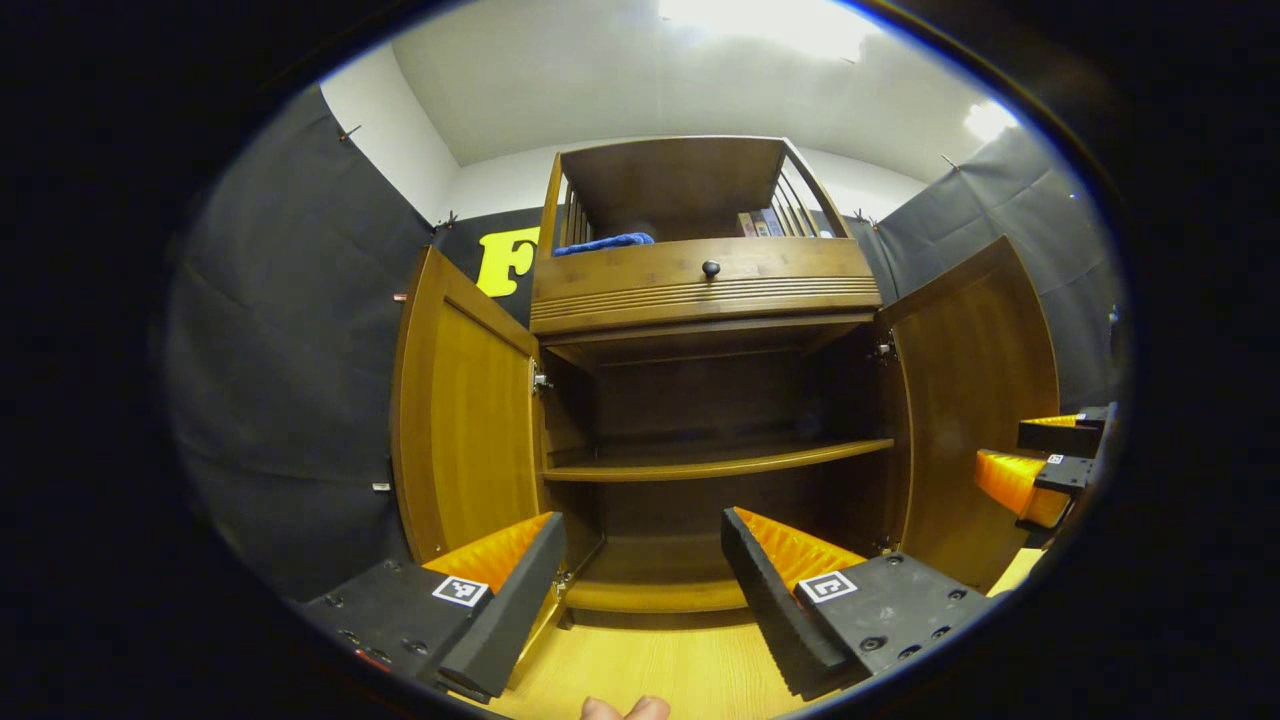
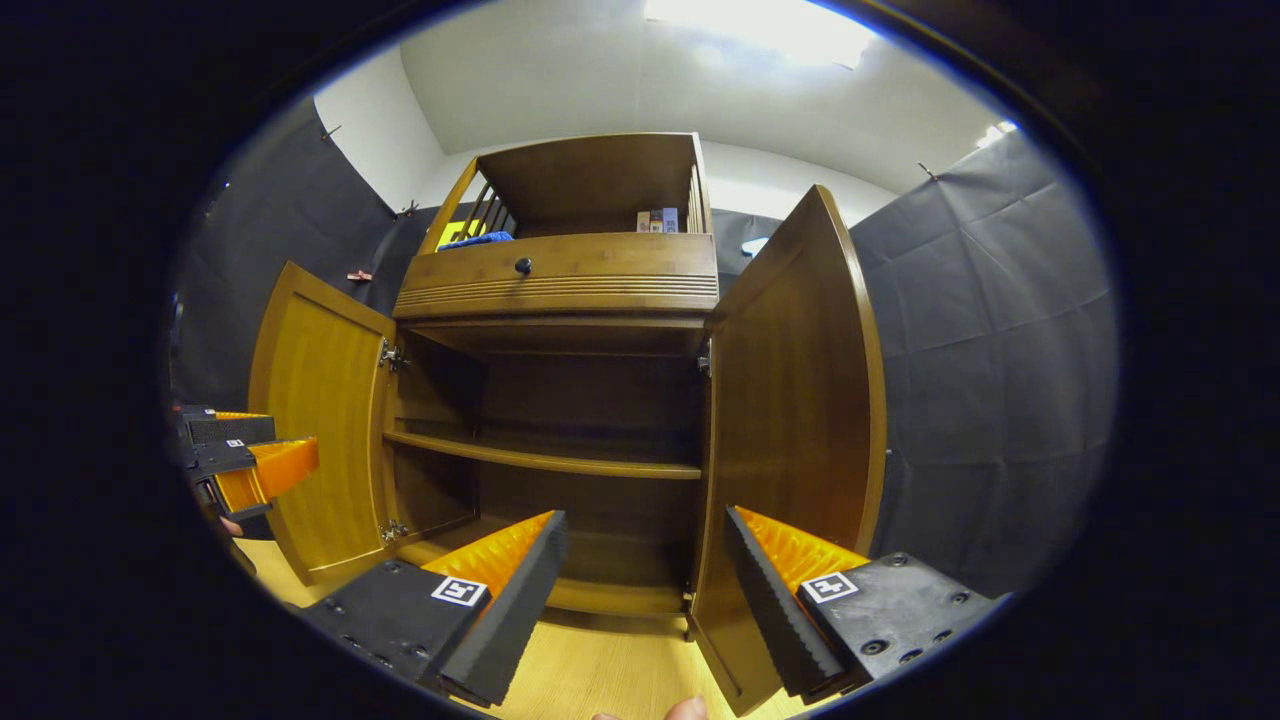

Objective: Open the right door of the double-door shoe cabinet with the right hand, and open the left door with the left hand.

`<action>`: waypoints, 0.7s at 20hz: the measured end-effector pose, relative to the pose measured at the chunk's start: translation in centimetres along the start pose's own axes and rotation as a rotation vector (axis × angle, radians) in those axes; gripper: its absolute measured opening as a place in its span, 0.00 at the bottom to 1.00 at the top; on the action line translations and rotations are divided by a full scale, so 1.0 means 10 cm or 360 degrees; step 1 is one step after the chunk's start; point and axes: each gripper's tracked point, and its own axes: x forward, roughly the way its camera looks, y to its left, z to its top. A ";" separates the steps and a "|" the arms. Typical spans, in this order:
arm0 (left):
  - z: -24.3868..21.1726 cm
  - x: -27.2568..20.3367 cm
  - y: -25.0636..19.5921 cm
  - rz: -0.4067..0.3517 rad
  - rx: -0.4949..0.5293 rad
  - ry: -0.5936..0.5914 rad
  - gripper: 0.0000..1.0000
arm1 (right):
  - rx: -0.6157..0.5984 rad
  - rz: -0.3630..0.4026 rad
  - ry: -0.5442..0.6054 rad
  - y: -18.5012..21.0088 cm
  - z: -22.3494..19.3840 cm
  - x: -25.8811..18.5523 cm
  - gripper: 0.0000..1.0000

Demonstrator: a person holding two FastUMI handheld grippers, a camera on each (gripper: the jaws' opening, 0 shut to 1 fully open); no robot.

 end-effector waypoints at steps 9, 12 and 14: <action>-0.03 0.02 -0.04 -0.0011 0.0011 0.0013 0.97 | -0.0008 0.0015 0.0009 0.01 0.01 0.00 0.98; -0.03 0.02 -0.03 -0.0010 0.0014 0.0014 0.99 | -0.0004 0.0016 0.0005 0.02 0.02 0.00 0.98; -0.03 0.02 -0.05 -0.0015 0.0011 0.0010 0.97 | -0.0008 0.0015 0.0005 0.03 0.02 -0.02 0.98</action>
